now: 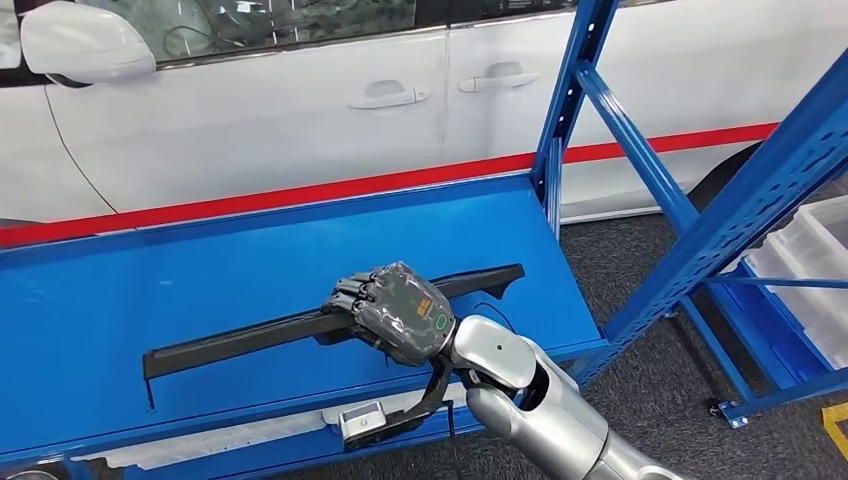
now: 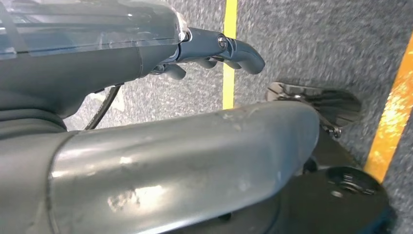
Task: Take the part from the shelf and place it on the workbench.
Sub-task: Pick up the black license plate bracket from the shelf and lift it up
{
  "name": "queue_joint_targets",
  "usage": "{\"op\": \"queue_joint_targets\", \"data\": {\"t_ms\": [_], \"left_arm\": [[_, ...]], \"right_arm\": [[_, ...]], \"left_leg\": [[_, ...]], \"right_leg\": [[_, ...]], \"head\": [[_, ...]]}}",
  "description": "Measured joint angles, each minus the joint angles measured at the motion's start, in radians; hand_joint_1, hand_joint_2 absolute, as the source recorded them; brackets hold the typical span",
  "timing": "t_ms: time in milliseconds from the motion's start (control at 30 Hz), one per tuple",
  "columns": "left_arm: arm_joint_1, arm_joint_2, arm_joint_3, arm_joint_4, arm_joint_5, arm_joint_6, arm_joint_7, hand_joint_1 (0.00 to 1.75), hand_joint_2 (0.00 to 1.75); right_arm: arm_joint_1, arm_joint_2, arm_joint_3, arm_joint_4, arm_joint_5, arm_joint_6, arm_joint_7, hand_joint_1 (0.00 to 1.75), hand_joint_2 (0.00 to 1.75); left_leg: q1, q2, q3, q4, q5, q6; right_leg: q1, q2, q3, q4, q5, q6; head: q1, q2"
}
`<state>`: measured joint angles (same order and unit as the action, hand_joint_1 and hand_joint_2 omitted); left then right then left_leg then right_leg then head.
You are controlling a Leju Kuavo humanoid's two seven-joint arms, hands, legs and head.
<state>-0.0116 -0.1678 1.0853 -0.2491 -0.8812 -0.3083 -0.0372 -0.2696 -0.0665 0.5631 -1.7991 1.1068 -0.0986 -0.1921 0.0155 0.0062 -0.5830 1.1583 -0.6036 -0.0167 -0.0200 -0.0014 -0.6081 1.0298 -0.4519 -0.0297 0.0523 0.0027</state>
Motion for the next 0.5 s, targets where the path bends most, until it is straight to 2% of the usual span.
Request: {"op": "queue_joint_targets", "data": {"t_ms": [33, 67, 100, 133, 233, 267, 300, 367, 400, 433, 500], "left_arm": [[0.000, 0.000, 0.000, 0.000, -0.001, -0.002, 0.000, 0.00, 0.00], [0.001, 0.000, 0.000, 0.000, -0.002, -0.004, 0.000, 0.00, 0.00], [0.002, 0.000, 0.000, 0.000, -0.003, -0.006, -0.001, 0.00, 0.00], [0.002, 0.000, 0.000, 0.000, -0.004, -0.008, -0.002, 0.00, 0.00], [0.003, 0.000, 0.000, -0.001, -0.006, -0.017, -0.010, 0.00, 0.00], [0.003, 0.000, 0.000, -0.001, -0.006, -0.019, -0.012, 0.00, 0.00], [0.003, 0.000, 0.000, -0.001, -0.006, -0.020, -0.014, 0.00, 0.00], [0.004, -0.002, 0.000, -0.001, -0.007, -0.022, -0.015, 0.00, 0.00], [0.005, -0.004, 0.000, -0.002, -0.007, -0.025, -0.015, 0.00, 0.00], [0.006, -0.005, 0.000, -0.005, -0.004, -0.029, -0.013, 0.00, 0.00], [0.010, -0.006, 0.005, -0.016, 0.010, -0.045, -0.008, 0.00, 0.00]], "right_arm": [[0.002, 0.000, 0.000, -0.002, 0.000, -0.001, -0.002, 1.75, 1.75], [0.005, 0.000, 0.000, -0.002, -0.001, -0.002, -0.004, 1.75, 1.75], [0.008, 0.000, 0.000, -0.002, -0.001, -0.003, -0.006, 1.75, 1.75], [0.010, 0.000, 0.000, -0.003, -0.001, -0.005, -0.008, 1.75, 1.75], [0.014, 0.000, 0.000, -0.006, -0.001, -0.010, -0.014, 1.75, 1.75], [0.015, 0.000, 0.000, -0.007, -0.001, -0.011, -0.015, 1.75, 1.75], [0.016, 0.000, 0.000, -0.009, -0.001, -0.012, -0.016, 1.75, 1.75], [0.017, -0.001, 0.000, -0.011, -0.002, -0.013, -0.017, 1.75, 1.75], [0.018, -0.001, 0.000, -0.013, -0.002, -0.014, -0.018, 1.75, 1.75], [0.018, 0.000, 0.001, -0.014, -0.002, -0.013, -0.020, 1.75, 1.75], [0.015, 0.006, 0.007, -0.014, 0.003, -0.007, -0.026, 1.75, 1.75]], "left_leg": [[0.000, 0.000, -0.024, 0.065, -0.035, -0.002], [0.000, 0.000, -0.041, 0.116, -0.055, -0.003], [0.000, 0.000, -0.042, 0.135, -0.056, -0.002], [0.000, 0.000, -0.024, 0.112, -0.037, 0.001], [-0.005, 0.000, 0.095, -0.090, 0.042, 0.017], [-0.008, -0.001, 0.116, -0.134, 0.054, 0.020], [-0.011, -0.001, 0.122, -0.153, 0.057, 0.022], [-0.013, -0.001, 0.111, -0.159, 0.075, 0.030], [-0.011, 0.000, 0.106, -0.164, 0.085, 0.036], [-0.008, 0.002, 0.098, -0.169, 0.099, 0.044], [-0.006, 0.006, 0.075, -0.174, 0.124, 0.055]], "right_leg": [[0.002, -0.001, -0.007, 0.001, 0.005, -0.004], [0.005, -0.001, -0.015, 0.002, 0.010, -0.005], [0.008, -0.001, -0.023, 0.003, 0.015, -0.006], [0.010, -0.001, -0.030, 0.005, 0.020, -0.006], [0.014, 0.001, -0.046, 0.009, 0.037, 0.001], [0.014, 0.000, -0.049, 0.009, 0.044, 0.007], [0.013, 0.000, -0.050, 0.008, 0.051, 0.013], [0.012, -0.001, -0.053, 0.002, 0.066, 0.028], [0.011, -0.001, -0.057, 0.003, 0.062, 0.033], [0.011, 0.000, -0.065, 0.017, 0.039, 0.038], [0.008, 0.001, -0.091, 0.103, -0.057, 0.045]], "head": [[0.000, 0.000], [0.000, 0.000], [0.000, 0.000], [0.000, 0.000], [0.000, 0.000], [0.000, 0.000], [0.000, 0.000], [0.000, 0.000], [0.000, 0.000], [0.000, 0.000], [0.000, 0.000]]}}
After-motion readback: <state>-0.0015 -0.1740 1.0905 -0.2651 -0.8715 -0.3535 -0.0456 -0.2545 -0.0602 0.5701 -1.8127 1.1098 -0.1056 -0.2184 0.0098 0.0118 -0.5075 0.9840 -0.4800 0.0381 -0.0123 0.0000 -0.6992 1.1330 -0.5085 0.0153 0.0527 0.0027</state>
